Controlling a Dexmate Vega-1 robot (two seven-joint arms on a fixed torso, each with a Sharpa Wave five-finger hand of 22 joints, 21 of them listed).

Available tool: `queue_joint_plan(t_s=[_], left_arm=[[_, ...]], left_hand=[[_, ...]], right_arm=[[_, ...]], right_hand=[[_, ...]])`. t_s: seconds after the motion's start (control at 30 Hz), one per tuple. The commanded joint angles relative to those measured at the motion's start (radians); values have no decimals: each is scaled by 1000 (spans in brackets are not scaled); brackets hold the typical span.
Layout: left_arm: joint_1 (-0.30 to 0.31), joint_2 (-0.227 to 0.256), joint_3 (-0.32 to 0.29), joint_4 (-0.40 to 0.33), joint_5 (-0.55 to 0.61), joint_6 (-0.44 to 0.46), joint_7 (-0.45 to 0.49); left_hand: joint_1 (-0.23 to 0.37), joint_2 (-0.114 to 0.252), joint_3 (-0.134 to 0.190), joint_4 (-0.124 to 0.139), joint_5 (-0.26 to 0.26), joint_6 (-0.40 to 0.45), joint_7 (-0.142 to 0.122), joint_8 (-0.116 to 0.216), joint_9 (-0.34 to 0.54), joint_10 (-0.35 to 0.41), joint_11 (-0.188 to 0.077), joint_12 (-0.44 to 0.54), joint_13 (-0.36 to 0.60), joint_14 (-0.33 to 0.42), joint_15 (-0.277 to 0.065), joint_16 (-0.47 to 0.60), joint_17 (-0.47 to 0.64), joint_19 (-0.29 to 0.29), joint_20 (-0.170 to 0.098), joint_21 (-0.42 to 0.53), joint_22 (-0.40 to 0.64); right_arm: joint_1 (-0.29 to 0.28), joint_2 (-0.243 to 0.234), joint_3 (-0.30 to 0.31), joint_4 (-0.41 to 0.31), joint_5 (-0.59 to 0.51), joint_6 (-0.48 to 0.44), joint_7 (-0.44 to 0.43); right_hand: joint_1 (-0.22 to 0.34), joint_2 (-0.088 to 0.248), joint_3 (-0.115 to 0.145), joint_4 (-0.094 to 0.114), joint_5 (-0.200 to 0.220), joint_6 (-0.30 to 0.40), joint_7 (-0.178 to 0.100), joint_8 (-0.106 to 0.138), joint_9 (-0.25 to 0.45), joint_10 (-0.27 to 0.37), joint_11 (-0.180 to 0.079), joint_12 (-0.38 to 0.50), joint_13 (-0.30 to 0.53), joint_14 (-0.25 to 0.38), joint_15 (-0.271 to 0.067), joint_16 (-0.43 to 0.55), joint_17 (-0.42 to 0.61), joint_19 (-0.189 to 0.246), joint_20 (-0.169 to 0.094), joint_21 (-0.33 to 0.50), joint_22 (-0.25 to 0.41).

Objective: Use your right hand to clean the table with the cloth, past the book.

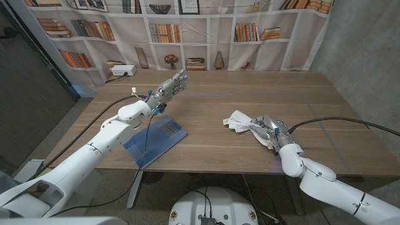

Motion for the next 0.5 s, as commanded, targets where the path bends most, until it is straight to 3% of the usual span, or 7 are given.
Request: queue_joint_plan(t_s=[0.03, 0.5], left_arm=[[22, 6, -7, -16, -6, 3, 14], [44, 23, -26, -34, -12, 0, 29]], left_hand=[[5, -2, -4, 2, -6, 7, 0, -3, 2, 11, 0, -3, 4, 7, -4, 0, 3, 1, 4, -3, 5], [6, -2, -5, 2, -6, 7, 0, -3, 2, 11, 0, -3, 4, 8, -2, 0, 3, 1, 4, -3, 6]], right_arm=[[53, 23, -11, 78, -4, 26, 17], [171, 77, -18, 211, -8, 37, 17]], right_hand=[[3, 8, 8, 0, 2, -2, -3, 5, 3, 8, -1, 8, 4, 2, -54, 5, -1, -3, -141, 5, 2], [-1, 7, 9, 2, 2, -4, -3, 5, 3, 4, -1, 7, 4, -1, -53, 4, -1, -6, -141, 7, 2]])
